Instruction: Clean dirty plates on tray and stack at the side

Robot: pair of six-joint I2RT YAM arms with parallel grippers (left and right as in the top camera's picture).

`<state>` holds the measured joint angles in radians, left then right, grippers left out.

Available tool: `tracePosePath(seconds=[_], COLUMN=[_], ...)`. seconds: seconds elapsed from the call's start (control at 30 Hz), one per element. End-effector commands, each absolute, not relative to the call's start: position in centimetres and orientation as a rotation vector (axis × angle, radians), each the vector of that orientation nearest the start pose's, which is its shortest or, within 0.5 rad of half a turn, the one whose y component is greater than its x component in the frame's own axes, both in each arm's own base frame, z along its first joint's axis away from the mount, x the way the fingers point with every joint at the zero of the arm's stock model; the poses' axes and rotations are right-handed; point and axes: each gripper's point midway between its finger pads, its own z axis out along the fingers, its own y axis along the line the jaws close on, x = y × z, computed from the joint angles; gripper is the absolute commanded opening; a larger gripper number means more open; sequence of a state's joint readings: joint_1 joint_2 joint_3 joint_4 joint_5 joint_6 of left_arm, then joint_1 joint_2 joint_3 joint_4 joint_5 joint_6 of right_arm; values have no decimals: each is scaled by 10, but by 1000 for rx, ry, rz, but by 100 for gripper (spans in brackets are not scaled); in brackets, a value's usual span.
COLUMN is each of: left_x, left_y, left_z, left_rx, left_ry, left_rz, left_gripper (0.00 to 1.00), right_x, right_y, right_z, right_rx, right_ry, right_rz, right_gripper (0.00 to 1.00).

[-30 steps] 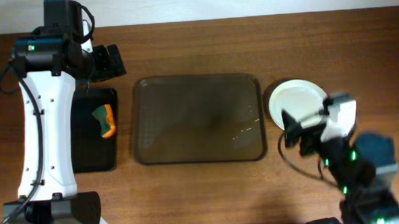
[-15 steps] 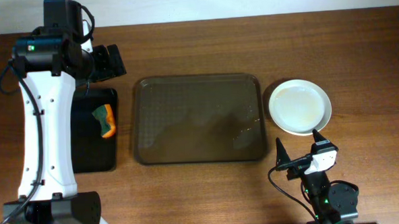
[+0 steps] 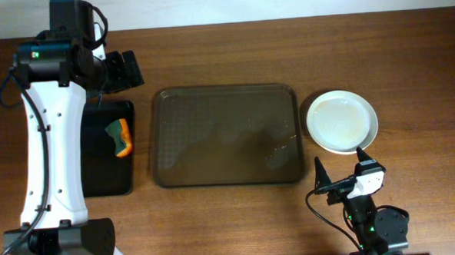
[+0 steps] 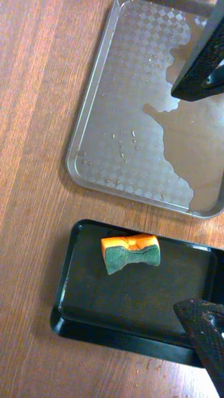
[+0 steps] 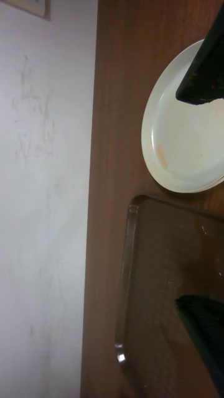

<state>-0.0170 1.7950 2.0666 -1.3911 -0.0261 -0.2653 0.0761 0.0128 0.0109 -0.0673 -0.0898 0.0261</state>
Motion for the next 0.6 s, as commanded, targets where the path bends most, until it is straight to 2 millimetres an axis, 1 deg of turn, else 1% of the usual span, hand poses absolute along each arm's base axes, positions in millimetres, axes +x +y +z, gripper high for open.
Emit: tracePosePath(seconds=[0.0, 0.03, 0.07, 0.1, 0.13, 0.17, 0.2, 0.27, 0.33, 0.4, 0.43, 0.47, 0.5, 0.53, 0.57], left_x=[389, 385, 384, 381, 376, 365, 346, 319, 284, 269, 263, 260, 258, 254, 251], left_y=[0, 1, 1, 1, 1, 2, 3, 3, 3, 4, 4, 3, 3, 3, 3], left_z=[317, 331, 355, 362, 369, 368, 357, 332, 293, 265, 244, 232, 225, 209, 199], left_rx=[-316, -312, -301, -297, -279, -256, -199, -117, -49, -45, -39, -15, 0, 46, 77], left_ry=[2548, 2495, 2376, 2328, 2232, 2138, 2020, 1922, 1793, 1703, 1659, 1636, 1623, 1609, 1605], left_rz=[-45, -49, -68, -76, -86, -87, -73, -35, 8, 8, 12, 28, 42, 81, 111], left_gripper=[100, 100, 100, 100, 100, 100, 99, 100, 100, 100, 100, 100, 100, 100, 100], right_x=[244, 244, 244, 244, 244, 244, 244, 244, 244, 244, 244, 244, 244, 244, 244], right_y=[30, 30, 30, 30, 30, 30, 30, 30, 30, 30, 30, 30, 30, 30, 30], right_z=[158, 158, 158, 158, 158, 158, 158, 158, 158, 158, 158, 158, 158, 158, 158], right_rx=[-87, -87, -87, -87, -87, -87, -87, -87, -87, -87, -87, -87, -87, -87, -87], right_ry=[1641, 1641, 1641, 1641, 1641, 1641, 1641, 1641, 1641, 1641, 1641, 1641, 1641, 1641, 1641], right_rz=[141, 141, 141, 141, 141, 141, 141, 141, 141, 141, 141, 141, 141, 141, 141], right_gripper=[98, 98, 98, 98, 98, 98, 98, 98, 98, 98, 98, 98, 98, 98, 98])
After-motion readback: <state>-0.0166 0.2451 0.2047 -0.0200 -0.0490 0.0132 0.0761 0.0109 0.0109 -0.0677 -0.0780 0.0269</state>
